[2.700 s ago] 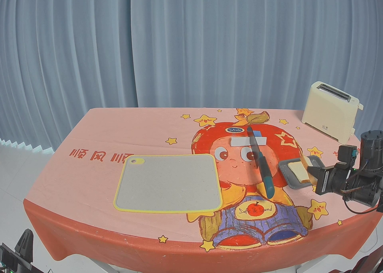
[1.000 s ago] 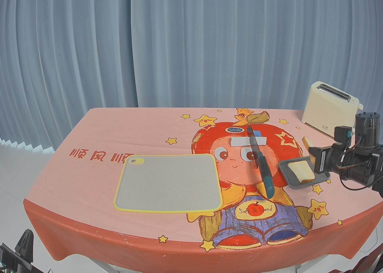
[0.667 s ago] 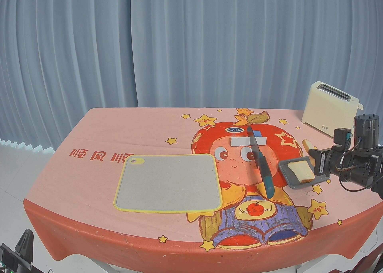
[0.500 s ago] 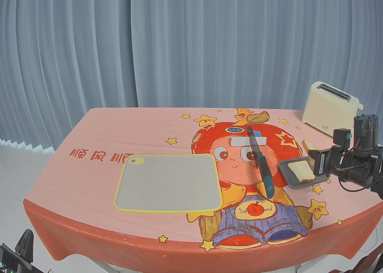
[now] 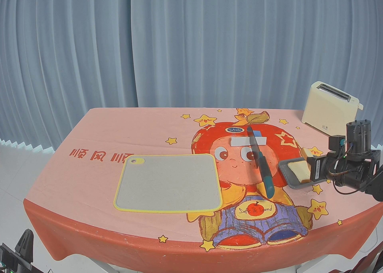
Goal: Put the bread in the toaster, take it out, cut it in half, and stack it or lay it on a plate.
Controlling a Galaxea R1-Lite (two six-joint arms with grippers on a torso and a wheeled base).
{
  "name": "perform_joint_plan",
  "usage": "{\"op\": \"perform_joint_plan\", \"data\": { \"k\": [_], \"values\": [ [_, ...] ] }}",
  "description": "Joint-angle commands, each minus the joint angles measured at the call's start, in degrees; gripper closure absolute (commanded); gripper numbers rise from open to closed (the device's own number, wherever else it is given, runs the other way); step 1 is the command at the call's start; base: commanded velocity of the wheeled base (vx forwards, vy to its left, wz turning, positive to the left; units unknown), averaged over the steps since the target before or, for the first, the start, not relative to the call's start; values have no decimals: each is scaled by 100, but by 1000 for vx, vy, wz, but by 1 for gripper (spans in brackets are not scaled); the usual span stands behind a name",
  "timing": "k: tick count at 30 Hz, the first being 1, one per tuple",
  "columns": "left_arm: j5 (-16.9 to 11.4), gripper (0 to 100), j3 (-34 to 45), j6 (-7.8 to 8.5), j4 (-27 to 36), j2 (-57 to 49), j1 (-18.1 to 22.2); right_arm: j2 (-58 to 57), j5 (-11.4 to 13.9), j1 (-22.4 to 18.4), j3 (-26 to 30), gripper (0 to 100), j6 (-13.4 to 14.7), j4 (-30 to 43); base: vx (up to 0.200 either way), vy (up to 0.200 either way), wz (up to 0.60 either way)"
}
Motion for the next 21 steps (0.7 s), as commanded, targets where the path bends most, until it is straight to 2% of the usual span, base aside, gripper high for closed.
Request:
{"op": "perform_joint_plan", "data": {
  "k": [1, 21],
  "values": [
    [8, 100, 101, 2, -1, -2, 1, 254, -34, 35, 41, 100, -40, -1, 0, 0, 0],
    [-1, 100, 101, 2, -1, -2, 1, 544, -25, 43, -65, 100, -22, -194, 0, 0, 0]
  ]
}}
